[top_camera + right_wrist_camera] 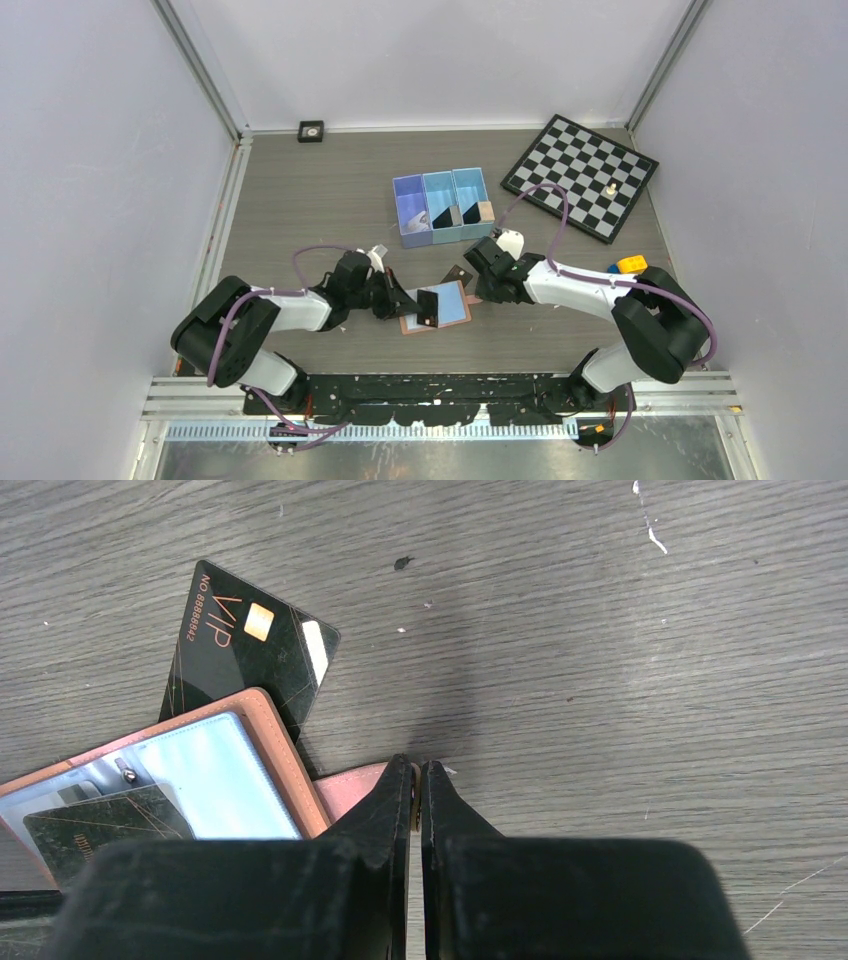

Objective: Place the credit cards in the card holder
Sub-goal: Insert the credit card into the card holder.

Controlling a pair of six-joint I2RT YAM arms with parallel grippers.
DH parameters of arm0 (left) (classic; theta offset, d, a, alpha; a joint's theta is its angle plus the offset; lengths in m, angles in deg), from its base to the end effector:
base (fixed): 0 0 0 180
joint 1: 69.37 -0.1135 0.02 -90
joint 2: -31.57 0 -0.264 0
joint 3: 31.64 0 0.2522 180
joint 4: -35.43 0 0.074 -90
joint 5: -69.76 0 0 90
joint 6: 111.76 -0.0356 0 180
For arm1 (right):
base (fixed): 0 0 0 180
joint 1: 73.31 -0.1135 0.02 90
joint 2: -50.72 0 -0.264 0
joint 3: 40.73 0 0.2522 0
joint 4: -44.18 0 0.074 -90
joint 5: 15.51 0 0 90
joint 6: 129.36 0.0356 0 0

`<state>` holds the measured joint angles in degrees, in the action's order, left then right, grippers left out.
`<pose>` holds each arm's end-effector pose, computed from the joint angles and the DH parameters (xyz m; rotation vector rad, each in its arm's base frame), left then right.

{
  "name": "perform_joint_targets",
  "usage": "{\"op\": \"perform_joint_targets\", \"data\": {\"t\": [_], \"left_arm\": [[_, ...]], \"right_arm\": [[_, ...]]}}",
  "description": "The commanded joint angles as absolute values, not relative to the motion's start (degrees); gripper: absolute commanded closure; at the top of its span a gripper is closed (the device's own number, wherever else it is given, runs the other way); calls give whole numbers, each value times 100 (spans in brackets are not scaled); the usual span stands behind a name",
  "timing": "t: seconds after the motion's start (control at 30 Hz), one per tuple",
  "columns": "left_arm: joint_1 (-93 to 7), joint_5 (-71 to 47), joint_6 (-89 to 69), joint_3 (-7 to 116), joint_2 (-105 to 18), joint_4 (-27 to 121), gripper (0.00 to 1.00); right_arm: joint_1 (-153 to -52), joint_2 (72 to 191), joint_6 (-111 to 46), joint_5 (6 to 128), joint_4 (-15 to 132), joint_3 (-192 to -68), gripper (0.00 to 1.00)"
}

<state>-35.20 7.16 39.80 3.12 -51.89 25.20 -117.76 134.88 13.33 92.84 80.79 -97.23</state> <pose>0.1886 -0.1478 0.1206 -0.3121 2.5478 -1.3294 0.1958 0.1764 0.1620 0.2829 2.5906 0.1676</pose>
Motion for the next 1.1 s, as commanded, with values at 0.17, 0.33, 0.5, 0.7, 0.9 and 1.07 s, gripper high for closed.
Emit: {"op": "perform_joint_targets", "data": {"t": [0.17,0.33,0.5,0.7,0.9,1.07], "left_arm": [[-3492,439,4055,204,-5303,2008,100],[-3461,334,4163,156,-5532,1663,100],[-3388,230,4226,138,-5666,1498,100],[-3242,15,4335,112,-5715,1385,100],[-3124,-155,4394,93,-5801,1286,100],[-2997,-226,4435,126,-5948,1160,100]], "right_arm": [[-11770,13529,1463,9356,8085,-9773,100],[-11770,13528,1477,9331,8089,-9775,100],[-11765,13519,1496,9312,8103,-9765,100],[-11767,13518,1509,9295,8092,-9762,100],[-11764,13541,1506,9277,8090,-9764,100],[-11769,13527,1509,9275,8089,-9755,100]]}}
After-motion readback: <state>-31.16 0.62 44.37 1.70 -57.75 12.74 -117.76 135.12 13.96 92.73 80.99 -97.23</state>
